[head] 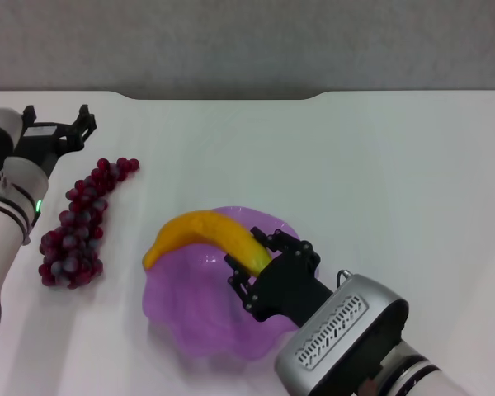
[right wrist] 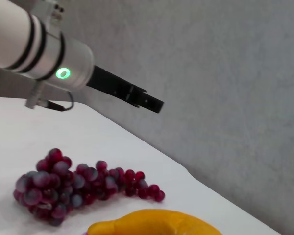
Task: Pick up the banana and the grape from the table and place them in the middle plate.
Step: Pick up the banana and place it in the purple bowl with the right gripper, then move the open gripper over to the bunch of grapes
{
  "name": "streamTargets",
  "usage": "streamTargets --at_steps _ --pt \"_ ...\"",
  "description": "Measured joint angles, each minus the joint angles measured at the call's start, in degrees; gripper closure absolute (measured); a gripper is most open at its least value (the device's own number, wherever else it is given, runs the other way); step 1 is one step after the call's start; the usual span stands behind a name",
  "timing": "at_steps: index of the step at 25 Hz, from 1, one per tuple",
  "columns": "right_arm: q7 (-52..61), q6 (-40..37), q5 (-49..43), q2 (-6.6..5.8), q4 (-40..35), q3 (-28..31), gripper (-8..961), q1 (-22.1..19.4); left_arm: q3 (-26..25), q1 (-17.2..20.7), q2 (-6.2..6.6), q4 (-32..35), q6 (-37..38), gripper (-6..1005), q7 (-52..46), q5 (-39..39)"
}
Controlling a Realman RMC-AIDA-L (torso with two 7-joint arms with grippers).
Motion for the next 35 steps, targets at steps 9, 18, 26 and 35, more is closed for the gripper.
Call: streamTargets --at_steps 9,18,26,35 --pt "-3.4 -0.2 0.1 -0.01 -0.6 -0.8 486 -0.6 -0.1 1.7 0.14 -1.3 2.2 105 0.0 0.1" --pt "-3.7 -2.4 0.4 -0.01 -0.8 -1.1 399 -1.2 -0.2 2.7 0.14 -1.6 2.2 105 0.1 -0.1" --pt "-3.8 -4.8 0.9 -0.08 -1.0 -0.4 298 -1.2 -0.1 2.9 0.14 -1.7 2.2 105 0.3 0.2" --pt "-11.1 -30.2 1.0 -0.10 -2.0 1.1 318 -1.9 0.4 4.6 0.14 -6.0 1.9 105 1.5 0.4"
